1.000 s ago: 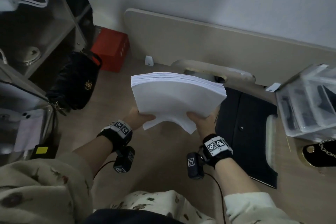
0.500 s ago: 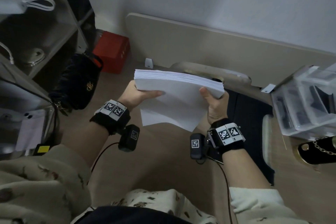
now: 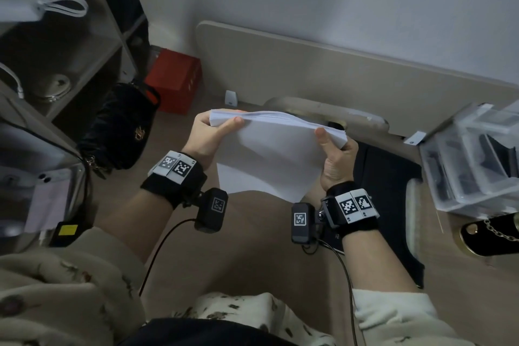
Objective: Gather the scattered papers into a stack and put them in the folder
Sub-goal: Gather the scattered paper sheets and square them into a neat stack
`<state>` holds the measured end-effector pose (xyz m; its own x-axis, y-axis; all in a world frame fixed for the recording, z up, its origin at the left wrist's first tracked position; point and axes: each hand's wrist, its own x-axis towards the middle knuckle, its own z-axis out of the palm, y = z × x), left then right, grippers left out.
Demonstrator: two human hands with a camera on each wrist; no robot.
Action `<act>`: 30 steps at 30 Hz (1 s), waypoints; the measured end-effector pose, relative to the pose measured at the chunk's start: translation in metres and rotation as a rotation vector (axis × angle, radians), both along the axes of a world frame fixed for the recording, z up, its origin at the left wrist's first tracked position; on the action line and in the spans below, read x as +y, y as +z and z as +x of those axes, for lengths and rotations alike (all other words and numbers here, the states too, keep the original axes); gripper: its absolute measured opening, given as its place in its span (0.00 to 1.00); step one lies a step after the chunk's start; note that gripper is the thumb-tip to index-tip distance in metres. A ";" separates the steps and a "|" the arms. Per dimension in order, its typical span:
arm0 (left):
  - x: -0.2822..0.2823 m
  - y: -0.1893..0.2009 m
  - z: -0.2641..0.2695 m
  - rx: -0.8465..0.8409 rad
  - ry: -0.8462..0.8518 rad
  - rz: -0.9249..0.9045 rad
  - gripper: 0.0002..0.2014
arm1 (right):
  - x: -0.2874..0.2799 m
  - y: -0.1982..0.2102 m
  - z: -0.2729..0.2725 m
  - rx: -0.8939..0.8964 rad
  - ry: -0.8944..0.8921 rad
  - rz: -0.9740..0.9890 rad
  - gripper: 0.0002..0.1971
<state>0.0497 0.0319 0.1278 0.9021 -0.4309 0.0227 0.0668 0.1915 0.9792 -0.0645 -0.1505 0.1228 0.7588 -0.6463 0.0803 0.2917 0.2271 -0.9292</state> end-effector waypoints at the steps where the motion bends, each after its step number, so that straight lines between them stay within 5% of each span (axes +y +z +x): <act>1: -0.001 0.000 -0.001 -0.005 0.015 -0.002 0.10 | 0.000 0.000 0.000 -0.003 -0.003 0.002 0.22; 16: -0.007 -0.004 0.005 0.037 0.120 0.002 0.12 | 0.001 0.003 0.002 -0.024 -0.010 0.068 0.23; 22: 0.005 -0.014 0.008 -0.009 -0.019 0.069 0.06 | 0.000 0.002 0.002 -0.026 -0.014 0.059 0.23; 30: 0.012 -0.039 0.002 0.088 -0.231 0.310 0.22 | -0.005 -0.006 0.005 -0.006 -0.043 0.048 0.24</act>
<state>0.0521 0.0443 0.0886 0.7737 -0.5967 -0.2131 0.1595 -0.1422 0.9769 -0.0595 -0.1551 0.1165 0.7302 -0.6812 0.0530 0.3080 0.2588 -0.9155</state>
